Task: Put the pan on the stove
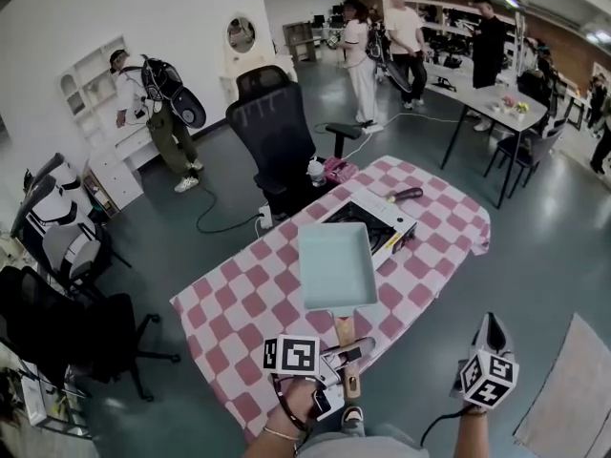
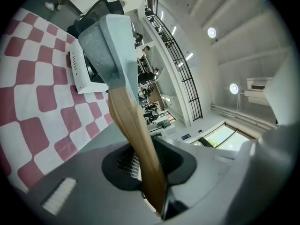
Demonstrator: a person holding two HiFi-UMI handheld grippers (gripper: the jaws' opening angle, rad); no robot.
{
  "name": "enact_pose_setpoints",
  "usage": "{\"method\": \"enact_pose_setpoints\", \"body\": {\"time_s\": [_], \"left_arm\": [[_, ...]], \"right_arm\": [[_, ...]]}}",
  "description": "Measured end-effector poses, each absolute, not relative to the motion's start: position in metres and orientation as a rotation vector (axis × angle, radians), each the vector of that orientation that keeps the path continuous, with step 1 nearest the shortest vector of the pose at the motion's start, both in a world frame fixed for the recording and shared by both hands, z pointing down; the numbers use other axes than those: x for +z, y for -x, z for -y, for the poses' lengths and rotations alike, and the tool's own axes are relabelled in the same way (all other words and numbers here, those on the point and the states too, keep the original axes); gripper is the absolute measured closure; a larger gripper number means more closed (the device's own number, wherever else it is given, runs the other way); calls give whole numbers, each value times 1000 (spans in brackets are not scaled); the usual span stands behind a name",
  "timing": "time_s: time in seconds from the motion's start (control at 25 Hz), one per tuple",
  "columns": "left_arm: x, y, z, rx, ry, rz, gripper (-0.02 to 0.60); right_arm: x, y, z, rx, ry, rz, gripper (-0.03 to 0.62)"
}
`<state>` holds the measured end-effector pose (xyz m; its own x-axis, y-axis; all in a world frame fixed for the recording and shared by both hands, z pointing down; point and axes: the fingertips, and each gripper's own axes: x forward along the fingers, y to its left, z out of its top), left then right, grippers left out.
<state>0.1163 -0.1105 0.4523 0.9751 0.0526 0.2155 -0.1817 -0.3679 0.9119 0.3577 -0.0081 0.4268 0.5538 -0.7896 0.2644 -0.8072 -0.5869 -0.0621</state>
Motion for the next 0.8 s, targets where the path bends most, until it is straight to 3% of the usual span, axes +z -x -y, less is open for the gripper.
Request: {"method": "enact_pose_setpoints", "body": {"time_s": [0.8], "left_arm": [[447,-168,165,80,-1889,333,515]], "right_arm": [[411,-423,192,357,-2443,1808,585]]}}
